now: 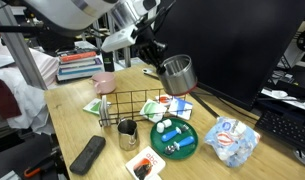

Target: Move the silver bowl to the right side of the desk

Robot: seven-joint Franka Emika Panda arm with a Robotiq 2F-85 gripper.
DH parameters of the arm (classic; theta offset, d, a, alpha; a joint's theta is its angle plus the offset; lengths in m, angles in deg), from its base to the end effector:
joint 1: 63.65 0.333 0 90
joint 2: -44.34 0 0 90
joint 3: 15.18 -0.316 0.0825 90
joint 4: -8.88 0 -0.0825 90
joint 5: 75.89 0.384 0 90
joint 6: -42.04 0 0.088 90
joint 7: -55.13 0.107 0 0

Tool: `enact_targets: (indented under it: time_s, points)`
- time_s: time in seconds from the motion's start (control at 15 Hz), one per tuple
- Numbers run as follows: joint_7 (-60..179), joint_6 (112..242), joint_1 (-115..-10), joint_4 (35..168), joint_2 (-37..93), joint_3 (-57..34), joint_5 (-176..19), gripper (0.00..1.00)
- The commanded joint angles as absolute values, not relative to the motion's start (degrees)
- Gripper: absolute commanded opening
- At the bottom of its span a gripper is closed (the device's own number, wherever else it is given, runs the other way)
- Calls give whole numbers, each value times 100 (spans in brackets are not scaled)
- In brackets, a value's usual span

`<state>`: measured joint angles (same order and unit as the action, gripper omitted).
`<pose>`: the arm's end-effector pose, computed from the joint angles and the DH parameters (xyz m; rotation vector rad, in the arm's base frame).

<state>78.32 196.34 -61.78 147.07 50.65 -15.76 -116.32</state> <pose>0.5038 0.0429 0.3900 2.7251 0.3029 0.6388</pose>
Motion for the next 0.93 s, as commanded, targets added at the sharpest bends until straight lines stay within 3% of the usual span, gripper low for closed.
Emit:
enact_targets:
  time_s: [0.0, 0.13, 0.6, 0.67, 0.87]
  points:
    - [8462, 19485, -6223, 15225, 5390, -1596, -11659, 2]
    - [8310, 19565, -6201, 15114, 5164, -1572, -11674, 7]
    - [8310, 19567, -6198, 15076, 5146, -1573, -11673, 7]
    - [8310, 19567, -6198, 15076, 5145, -1573, -11673, 2]
    - [7682, 19572, -6357, 15084, 5002, -1494, -10720, 2]
